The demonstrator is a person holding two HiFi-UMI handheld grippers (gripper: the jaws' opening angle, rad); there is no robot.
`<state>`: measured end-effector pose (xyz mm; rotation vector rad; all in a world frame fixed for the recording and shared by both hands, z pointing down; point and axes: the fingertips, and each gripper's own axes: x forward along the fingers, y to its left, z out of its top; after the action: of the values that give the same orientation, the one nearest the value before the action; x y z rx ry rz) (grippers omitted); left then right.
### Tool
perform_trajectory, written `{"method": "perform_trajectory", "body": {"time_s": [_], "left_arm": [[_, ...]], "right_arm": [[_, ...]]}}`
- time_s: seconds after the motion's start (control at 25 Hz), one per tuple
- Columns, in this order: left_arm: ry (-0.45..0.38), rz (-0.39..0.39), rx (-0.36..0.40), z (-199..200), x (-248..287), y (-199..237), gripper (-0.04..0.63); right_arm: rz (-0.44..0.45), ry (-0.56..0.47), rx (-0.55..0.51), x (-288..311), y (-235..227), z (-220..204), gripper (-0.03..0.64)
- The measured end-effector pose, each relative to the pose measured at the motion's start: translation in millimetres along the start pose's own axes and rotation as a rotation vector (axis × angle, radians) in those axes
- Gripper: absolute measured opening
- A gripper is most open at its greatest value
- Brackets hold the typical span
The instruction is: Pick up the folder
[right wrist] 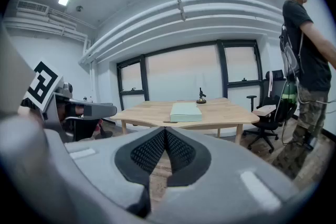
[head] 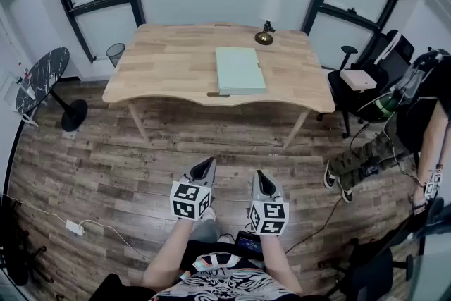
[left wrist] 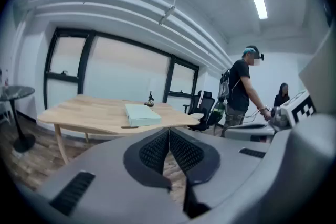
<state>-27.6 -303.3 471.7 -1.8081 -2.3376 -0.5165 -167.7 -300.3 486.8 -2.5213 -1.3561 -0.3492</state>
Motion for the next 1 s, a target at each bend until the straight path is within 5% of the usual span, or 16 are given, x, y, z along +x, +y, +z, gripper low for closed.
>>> {"method": "perform_trajectory", "body": {"time_s": [0.16,0.32,0.6,1.0], "left_arm": [[-0.07,0.052,0.03,12,-1,7,0.008],[-0.074,0.101,-0.051,12,14,20,0.008],[-0.043,-0.014,0.104,20,67,12,0.008],[-0.079,-0.043,0.031,70,207,101,0.008]], "right_arm": [[0.002,-0.011,0.012,-2,-1,4,0.005],[0.021,-0.01,0.007,2,-5,5,0.005],[0.033,-0.039,0.02,34,-18,13,0.005],[0.009,-0.08,0.099,186,-83,56,0.005]]}}
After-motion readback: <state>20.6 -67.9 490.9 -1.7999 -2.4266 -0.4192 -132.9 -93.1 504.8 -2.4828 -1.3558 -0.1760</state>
